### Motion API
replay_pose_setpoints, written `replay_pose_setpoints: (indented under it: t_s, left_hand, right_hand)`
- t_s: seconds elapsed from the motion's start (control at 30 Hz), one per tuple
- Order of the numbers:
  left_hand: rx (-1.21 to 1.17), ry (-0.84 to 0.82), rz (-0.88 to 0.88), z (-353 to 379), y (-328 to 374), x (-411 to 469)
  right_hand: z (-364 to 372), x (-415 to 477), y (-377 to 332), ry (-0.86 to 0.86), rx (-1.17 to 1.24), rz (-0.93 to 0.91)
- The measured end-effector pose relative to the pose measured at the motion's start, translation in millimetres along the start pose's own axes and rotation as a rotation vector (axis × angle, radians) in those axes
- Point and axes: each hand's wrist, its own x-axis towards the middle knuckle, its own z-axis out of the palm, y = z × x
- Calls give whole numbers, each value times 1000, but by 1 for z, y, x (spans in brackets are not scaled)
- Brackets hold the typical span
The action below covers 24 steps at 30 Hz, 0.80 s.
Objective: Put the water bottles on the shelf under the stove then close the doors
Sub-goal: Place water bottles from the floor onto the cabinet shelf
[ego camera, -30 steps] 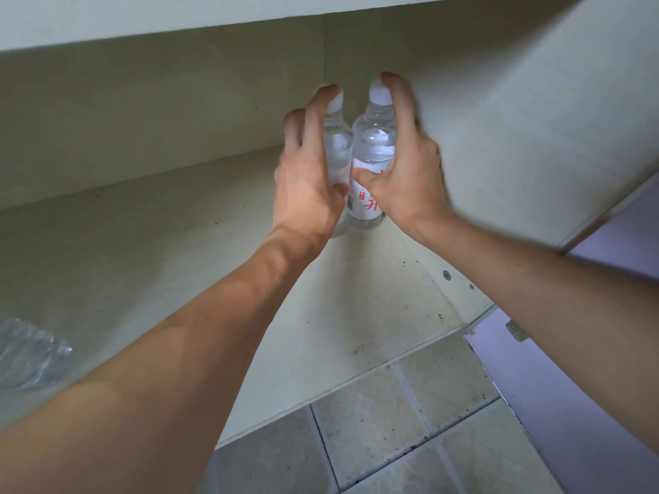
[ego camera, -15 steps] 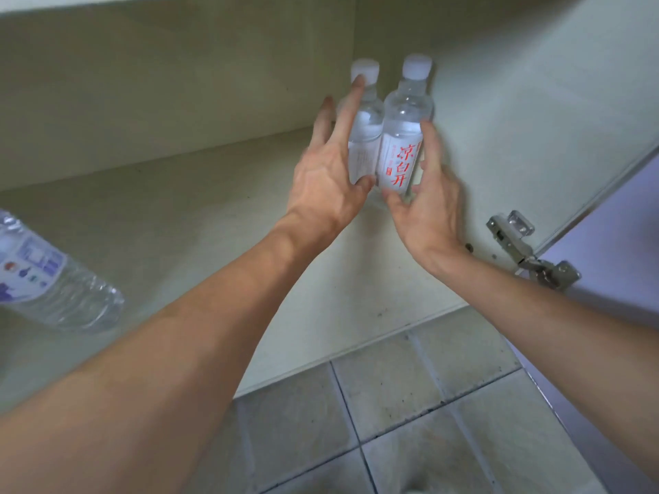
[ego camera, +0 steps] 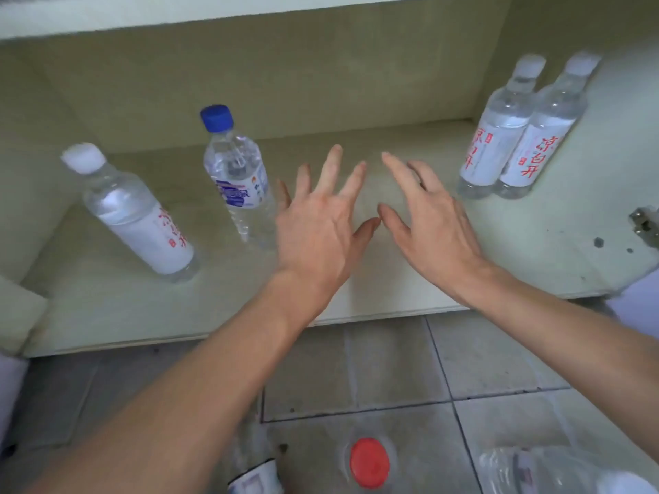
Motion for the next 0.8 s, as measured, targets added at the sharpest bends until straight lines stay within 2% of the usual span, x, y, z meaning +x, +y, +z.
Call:
replay_pose_setpoints:
  t_s: [0.23,0.47,0.63,0.8]
  left_hand:
    - [105,126,-74,-50,-90,-45]
    - [228,192,-163,-78,-144,-64]
    - [191,179,-342,-81,-190,-62]
    - [3,161,-402,-68,-214,-58]
  right_hand:
    - [18,30,-95,9,151,-168]
    - [28,63,-150,-23,192,-256]
    - [40,86,-163,-42,260,-249]
    - [57,87,-162,-104,328,-209]
